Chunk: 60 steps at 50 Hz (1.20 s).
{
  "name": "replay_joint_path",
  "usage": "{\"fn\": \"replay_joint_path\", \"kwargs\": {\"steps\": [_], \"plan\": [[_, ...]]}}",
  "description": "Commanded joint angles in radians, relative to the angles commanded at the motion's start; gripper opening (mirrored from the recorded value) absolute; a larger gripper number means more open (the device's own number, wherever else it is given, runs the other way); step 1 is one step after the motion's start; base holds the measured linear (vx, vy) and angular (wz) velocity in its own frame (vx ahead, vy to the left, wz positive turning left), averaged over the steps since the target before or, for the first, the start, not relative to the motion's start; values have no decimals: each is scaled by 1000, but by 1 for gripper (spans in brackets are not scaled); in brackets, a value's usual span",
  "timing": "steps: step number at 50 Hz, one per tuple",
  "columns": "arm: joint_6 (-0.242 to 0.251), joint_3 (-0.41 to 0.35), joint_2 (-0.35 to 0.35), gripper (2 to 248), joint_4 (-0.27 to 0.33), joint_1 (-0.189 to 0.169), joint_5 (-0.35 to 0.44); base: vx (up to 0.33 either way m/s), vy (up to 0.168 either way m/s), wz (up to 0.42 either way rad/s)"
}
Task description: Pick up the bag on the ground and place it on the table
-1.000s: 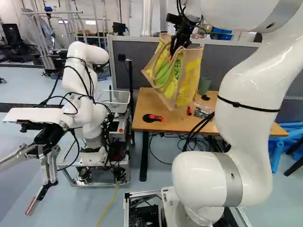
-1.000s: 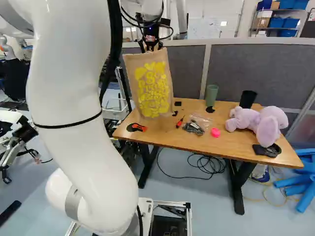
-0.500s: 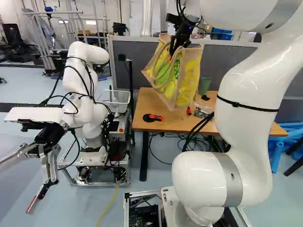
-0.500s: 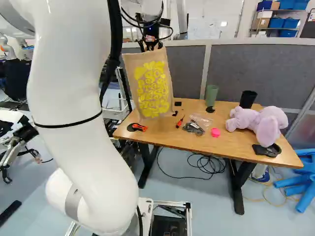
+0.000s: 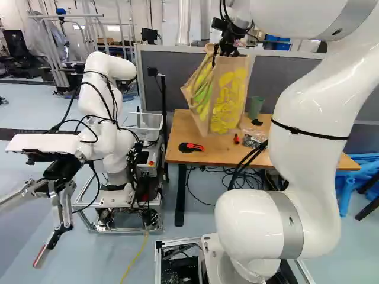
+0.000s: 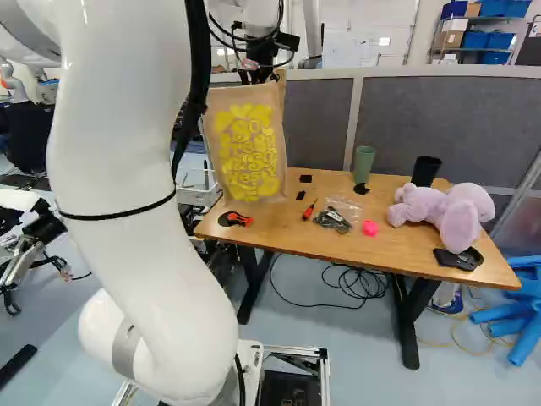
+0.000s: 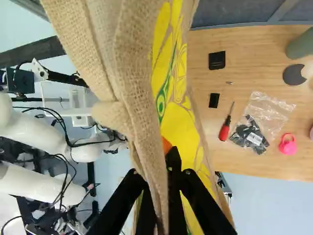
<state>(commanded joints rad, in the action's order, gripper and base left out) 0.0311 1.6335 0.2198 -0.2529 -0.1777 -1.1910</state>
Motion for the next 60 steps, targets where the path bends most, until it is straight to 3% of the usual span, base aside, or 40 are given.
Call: {"fn": "replay_joint_path", "kwargs": {"steps": [5,12,40,60], "plan": [[-47,0,0,21,0,0,0,0,0,0],[-68,0,0,21,0,0,0,0,0,0],[-72,5,4,21,0,3,0,0,0,0],[-72,52,50,21,0,15,0,0,0,0]]}}
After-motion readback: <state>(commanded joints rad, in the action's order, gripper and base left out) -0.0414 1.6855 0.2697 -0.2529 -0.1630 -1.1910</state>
